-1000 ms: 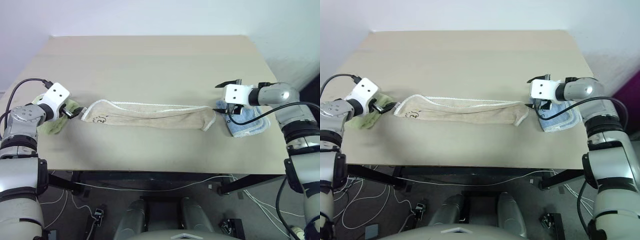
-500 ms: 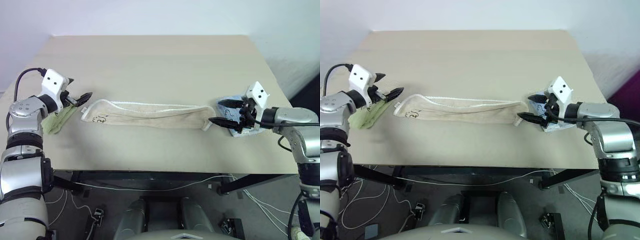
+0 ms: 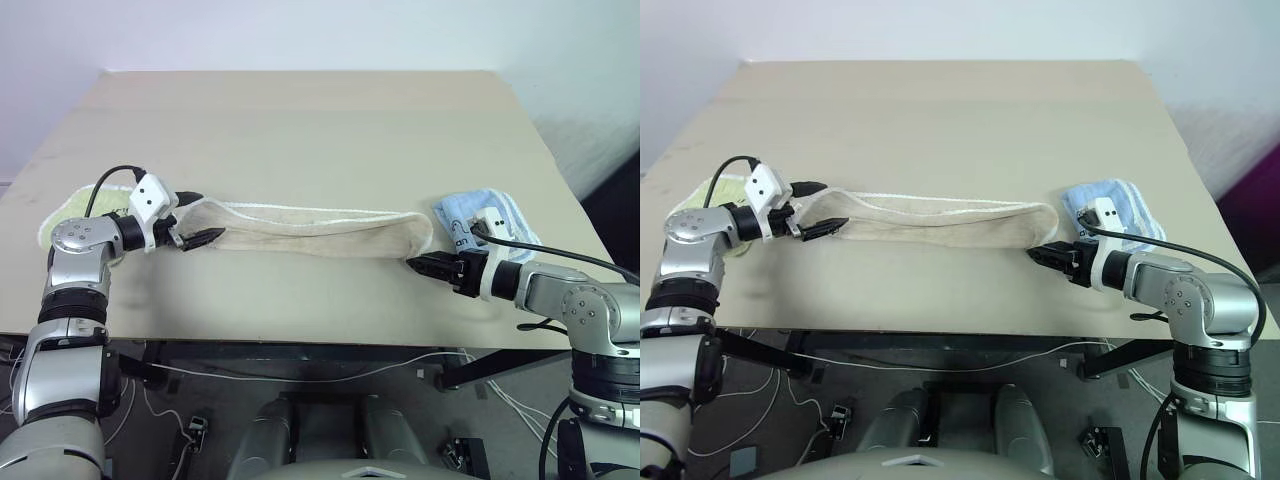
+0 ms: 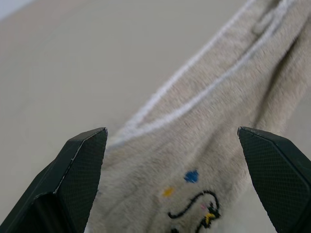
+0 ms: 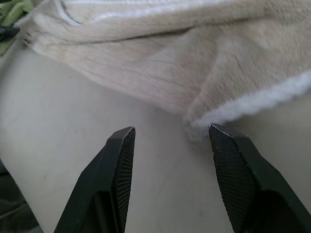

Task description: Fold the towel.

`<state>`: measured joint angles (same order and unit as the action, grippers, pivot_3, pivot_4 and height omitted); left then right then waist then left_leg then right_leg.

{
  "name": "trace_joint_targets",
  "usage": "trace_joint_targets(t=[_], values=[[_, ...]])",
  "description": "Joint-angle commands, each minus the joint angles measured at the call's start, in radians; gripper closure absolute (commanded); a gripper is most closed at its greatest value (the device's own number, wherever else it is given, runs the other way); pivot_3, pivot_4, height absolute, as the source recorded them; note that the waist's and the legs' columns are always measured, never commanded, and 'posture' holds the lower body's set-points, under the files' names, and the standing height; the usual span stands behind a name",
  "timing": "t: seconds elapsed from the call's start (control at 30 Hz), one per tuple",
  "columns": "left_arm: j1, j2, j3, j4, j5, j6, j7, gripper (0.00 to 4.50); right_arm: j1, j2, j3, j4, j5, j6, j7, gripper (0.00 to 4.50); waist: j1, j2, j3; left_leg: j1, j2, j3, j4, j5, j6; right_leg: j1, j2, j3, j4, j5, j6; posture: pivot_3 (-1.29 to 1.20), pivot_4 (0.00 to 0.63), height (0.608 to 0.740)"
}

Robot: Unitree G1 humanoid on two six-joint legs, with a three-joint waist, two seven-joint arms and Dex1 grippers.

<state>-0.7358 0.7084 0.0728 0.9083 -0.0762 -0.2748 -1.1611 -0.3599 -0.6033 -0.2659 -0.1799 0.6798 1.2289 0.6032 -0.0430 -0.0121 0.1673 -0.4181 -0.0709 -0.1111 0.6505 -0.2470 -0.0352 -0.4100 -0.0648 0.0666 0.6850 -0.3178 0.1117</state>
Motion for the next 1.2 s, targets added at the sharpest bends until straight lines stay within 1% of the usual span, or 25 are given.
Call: trace_joint_targets(t=[0.03, 0.5, 0.6, 0.7, 0.77, 0.8, 1.03, 1.2], values=[[-0.003, 0.034, -0.012, 0.023, 0.03, -0.033, 0.028, 0.0, -0.019, 0.009, -0.007, 0.021, 0.0, -0.021, -0.016, 2.0, -0.001, 0.0, 0.0, 0.0, 0.0, 0.0, 0.0, 0.0, 0.0, 0.0, 0.0, 0.0, 0.0, 0.0, 0.0, 0.0, 0.15, 0.74], [-0.025, 0.037, -0.022, 0.066, 0.042, -0.057, 0.031, 0.0, -0.067, 0.071, -0.005, 0.096, 0.005, -0.045, -0.068, 2.0, -0.001, 0.0, 0.0, 0.0, 0.0, 0.0, 0.0, 0.0, 0.0, 0.0, 0.0, 0.0, 0.0, 0.0, 0.0, 0.0, 0.15, 0.74], [-0.03, 0.038, -0.024, 0.074, 0.047, -0.06, 0.031, 0.0, -0.068, 0.076, -0.009, 0.102, 0.008, -0.046, -0.074, 2.52, -0.001, 0.0, 0.0, 0.0, 0.0, 0.0, 0.0, 0.0, 0.0, 0.0, 0.0, 0.0, 0.0, 0.0, 0.0, 0.0, 0.15, 0.74], [-0.033, 0.038, -0.027, 0.08, 0.049, -0.064, 0.032, 0.0, -0.066, 0.07, -0.015, 0.109, 0.007, -0.05, -0.074, 3.47, -0.001, 0.0, 0.0, 0.0, 0.0, 0.0, 0.0, 0.0, 0.0, 0.0, 0.0, 0.0, 0.0, 0.0, 0.0, 0.0, 0.15, 0.74], [-0.032, 0.038, -0.028, 0.08, 0.049, -0.065, 0.033, 0.0, -0.062, 0.061, -0.018, 0.11, 0.006, -0.054, -0.073, 4.31, -0.001, 0.0, 0.0, 0.0, 0.0, 0.0, 0.0, 0.0, 0.0, 0.0, 0.0, 0.0, 0.0, 0.0, 0.0, 0.0, 0.15, 0.74], [-0.031, 0.038, -0.028, 0.079, 0.048, -0.066, 0.033, 0.0, -0.06, 0.055, -0.021, 0.109, 0.007, -0.054, -0.07, 4.48, -0.001, 0.0, 0.0, 0.0, 0.0, 0.0, 0.0, 0.0, 0.0, 0.0, 0.0, 0.0, 0.0, 0.0, 0.0, 0.0, 0.15, 0.74], [-0.02, 0.036, -0.026, 0.074, 0.045, -0.069, 0.035, 0.0, -0.058, 0.001, -0.029, 0.127, -0.001, -0.086, -0.039, 4.48, 0.0, 0.0, 0.0, 0.0, 0.0, 0.0, 0.0, 0.0, 0.0, 0.0, 0.0, 0.0, 0.0, 0.0, 0.0, 0.0, 0.15, 0.74], [-0.017, 0.036, -0.026, 0.073, 0.044, -0.068, 0.036, 0.0, -0.065, -0.041, -0.008, 0.142, -0.021, -0.123, -0.007, 4.48, 0.0, 0.0, 0.0, 0.0, 0.0, 0.0, 0.0, 0.0, 0.0, 0.0, 0.0, 0.0, 0.0, 0.0, 0.0, 0.0, 0.15, 0.74]])
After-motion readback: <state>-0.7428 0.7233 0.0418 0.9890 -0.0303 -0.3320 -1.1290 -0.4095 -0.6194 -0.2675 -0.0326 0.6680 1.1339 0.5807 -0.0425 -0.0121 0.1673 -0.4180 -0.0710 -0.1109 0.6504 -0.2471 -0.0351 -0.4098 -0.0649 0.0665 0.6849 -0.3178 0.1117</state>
